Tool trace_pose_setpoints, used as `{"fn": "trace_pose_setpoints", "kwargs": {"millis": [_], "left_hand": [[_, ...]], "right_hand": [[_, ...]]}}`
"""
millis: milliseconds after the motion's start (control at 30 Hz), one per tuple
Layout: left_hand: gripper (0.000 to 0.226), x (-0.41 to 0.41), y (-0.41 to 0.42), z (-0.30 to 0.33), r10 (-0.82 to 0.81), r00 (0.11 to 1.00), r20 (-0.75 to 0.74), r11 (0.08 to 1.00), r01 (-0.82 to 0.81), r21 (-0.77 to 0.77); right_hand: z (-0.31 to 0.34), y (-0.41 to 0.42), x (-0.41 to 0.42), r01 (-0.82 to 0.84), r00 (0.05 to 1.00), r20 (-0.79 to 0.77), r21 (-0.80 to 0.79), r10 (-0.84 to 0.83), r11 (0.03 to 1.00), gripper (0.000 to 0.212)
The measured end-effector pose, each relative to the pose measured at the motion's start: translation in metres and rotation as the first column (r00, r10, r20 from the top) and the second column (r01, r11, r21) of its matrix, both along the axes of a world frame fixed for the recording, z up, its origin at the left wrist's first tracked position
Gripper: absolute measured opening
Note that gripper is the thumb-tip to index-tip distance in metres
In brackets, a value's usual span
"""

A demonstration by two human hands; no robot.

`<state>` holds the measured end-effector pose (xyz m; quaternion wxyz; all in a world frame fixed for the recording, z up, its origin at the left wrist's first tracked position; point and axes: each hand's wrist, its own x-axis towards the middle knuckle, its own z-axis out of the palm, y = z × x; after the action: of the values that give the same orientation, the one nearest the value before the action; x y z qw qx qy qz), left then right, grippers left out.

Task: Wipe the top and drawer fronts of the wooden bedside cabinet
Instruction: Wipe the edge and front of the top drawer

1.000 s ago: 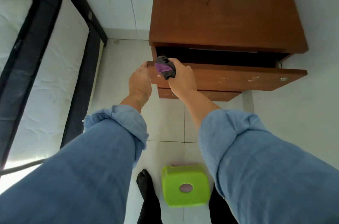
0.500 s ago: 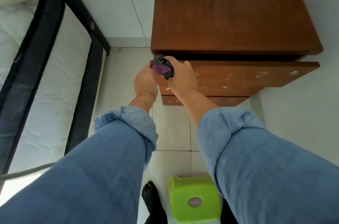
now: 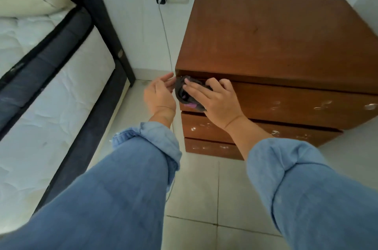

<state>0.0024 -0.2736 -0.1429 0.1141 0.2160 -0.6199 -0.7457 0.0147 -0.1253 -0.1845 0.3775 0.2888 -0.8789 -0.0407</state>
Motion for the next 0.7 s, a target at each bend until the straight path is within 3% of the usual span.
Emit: {"fn": "trace_pose_setpoints", "kwargs": {"millis": [100,233,567,700], "left_hand": [[0.035,-0.003,0.001,-0.013,-0.006,0.991,-0.133,0.991,-0.012,-0.137],[0.029,-0.010,-0.003,-0.021,-0.017,0.979,-0.202,0.978,-0.026,-0.208],[0.033,-0.031,-0.008,-0.049,-0.032,0.944,-0.330,0.980,-0.035,-0.196],[0.035,-0.032,-0.007,-0.052,-0.076,0.948,-0.311,0.983,0.019,-0.181]], "right_hand": [[-0.007,0.004,-0.009,-0.024,0.997,-0.075,0.029,0.026,0.999,0.046],[-0.007,0.009,-0.020,-0.075,0.986,-0.141,0.068,0.084,0.995,0.051],[-0.027,0.004,-0.039,-0.151,0.929,-0.354,-0.103,0.105,0.983,0.043],[-0.025,0.002,-0.039,-0.169,0.928,-0.354,-0.126,0.115,0.978,0.043]]}}
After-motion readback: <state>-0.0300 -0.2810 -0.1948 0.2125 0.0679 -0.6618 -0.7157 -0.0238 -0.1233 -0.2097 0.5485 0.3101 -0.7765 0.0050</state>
